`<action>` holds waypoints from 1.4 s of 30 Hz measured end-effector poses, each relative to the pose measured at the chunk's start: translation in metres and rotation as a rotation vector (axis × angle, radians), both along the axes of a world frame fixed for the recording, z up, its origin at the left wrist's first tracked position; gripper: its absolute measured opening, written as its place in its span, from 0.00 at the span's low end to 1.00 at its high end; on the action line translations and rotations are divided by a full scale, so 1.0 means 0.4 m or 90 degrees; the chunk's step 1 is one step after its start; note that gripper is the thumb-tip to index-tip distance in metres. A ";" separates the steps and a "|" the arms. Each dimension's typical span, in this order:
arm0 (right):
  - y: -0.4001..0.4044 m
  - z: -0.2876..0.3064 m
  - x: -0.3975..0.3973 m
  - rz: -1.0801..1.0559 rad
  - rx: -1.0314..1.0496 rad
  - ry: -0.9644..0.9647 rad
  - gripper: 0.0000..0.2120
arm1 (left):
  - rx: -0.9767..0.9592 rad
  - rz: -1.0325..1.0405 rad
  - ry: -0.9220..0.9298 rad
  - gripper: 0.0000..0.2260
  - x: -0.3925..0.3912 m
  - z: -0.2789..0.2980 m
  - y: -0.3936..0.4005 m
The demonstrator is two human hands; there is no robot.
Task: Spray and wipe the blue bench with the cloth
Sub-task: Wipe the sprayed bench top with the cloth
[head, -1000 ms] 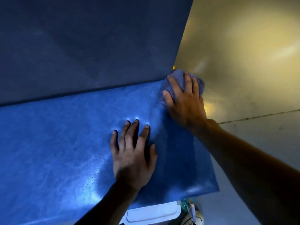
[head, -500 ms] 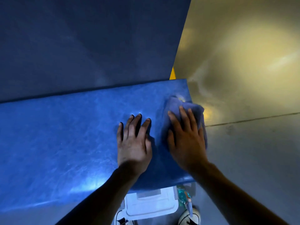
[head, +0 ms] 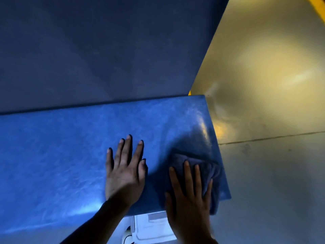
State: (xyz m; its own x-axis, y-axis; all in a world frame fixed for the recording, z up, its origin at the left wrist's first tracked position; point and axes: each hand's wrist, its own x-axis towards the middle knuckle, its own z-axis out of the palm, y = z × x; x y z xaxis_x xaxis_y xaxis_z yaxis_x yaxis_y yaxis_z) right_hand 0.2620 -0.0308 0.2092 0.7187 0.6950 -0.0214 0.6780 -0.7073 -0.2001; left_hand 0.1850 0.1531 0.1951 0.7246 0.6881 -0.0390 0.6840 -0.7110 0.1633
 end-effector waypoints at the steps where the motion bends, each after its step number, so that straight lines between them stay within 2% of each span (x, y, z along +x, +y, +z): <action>1: 0.015 -0.004 0.008 0.000 -0.007 0.006 0.32 | 0.002 0.003 -0.002 0.26 0.001 -0.004 0.000; 15: 0.344 -0.022 0.352 0.108 0.023 0.009 0.30 | 0.029 -0.016 -0.060 0.24 -0.003 -0.019 0.003; 21: 0.405 -0.004 0.398 0.088 0.034 0.080 0.31 | 0.017 -0.027 -0.058 0.24 -0.008 -0.023 -0.001; 26: 0.337 0.003 0.313 0.084 0.028 0.067 0.31 | 0.002 -0.042 -0.071 0.24 -0.011 -0.020 -0.001; 33: 0.179 0.017 0.044 0.038 0.004 0.098 0.33 | -0.046 -0.051 -0.039 0.25 -0.028 -0.004 0.017; 39: 0.100 0.057 -0.149 0.062 -0.008 0.100 0.33 | -0.185 -0.069 -0.151 0.24 -0.083 0.063 0.081; 42: 0.092 0.059 -0.193 0.076 0.020 0.107 0.31 | -0.133 -0.021 -0.131 0.24 -0.179 0.072 0.132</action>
State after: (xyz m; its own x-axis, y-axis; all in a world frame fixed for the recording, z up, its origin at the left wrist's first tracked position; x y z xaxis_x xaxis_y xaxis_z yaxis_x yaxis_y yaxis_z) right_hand 0.1848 0.0060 0.2327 0.6197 0.7770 -0.1107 0.7116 -0.6158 -0.3382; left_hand 0.1136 0.2058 0.2239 0.7537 0.6567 -0.0272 0.5984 -0.6685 0.4417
